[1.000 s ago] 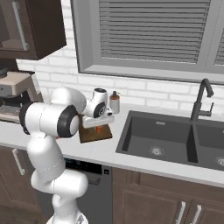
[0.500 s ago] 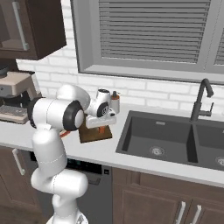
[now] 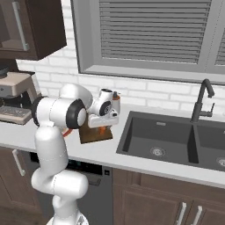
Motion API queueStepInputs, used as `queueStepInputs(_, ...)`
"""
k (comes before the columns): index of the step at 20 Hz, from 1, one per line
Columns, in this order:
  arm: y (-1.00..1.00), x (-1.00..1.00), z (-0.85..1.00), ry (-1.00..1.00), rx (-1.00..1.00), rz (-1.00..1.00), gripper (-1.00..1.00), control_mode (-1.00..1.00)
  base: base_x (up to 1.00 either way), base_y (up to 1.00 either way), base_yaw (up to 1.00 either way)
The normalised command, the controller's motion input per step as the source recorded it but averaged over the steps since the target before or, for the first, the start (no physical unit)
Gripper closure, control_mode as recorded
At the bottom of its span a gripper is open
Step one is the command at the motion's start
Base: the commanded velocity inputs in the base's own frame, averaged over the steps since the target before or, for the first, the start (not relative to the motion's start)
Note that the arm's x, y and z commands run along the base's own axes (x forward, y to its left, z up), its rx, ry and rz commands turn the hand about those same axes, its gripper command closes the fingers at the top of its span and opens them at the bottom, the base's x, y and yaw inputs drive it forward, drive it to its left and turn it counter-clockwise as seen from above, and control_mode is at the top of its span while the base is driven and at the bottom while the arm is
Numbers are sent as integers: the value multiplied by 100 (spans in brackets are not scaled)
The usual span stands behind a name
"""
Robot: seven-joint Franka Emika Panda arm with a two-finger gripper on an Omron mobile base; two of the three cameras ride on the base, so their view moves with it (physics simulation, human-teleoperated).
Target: Pick up the knife from the drawer and place it on the cutting board. Then place the meat from the plate to the cutting board.
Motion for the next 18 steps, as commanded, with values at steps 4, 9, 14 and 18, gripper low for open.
queueStepInputs(4, 6, -9, 38, -2, -3, 0, -100, -100, 0, 0, 0)
queueStepInputs(9, 23, -30, 65, -6, -7, 0, -100, -100, 0, 0, 0)
queueStepInputs(14, 46, -46, 35, -4, -3, 3, -100, -100, 0, 0, 0)
queueStepInputs(18, 49, -50, 13, -1, 0, 26, -100, -100, 0, 0, 0)
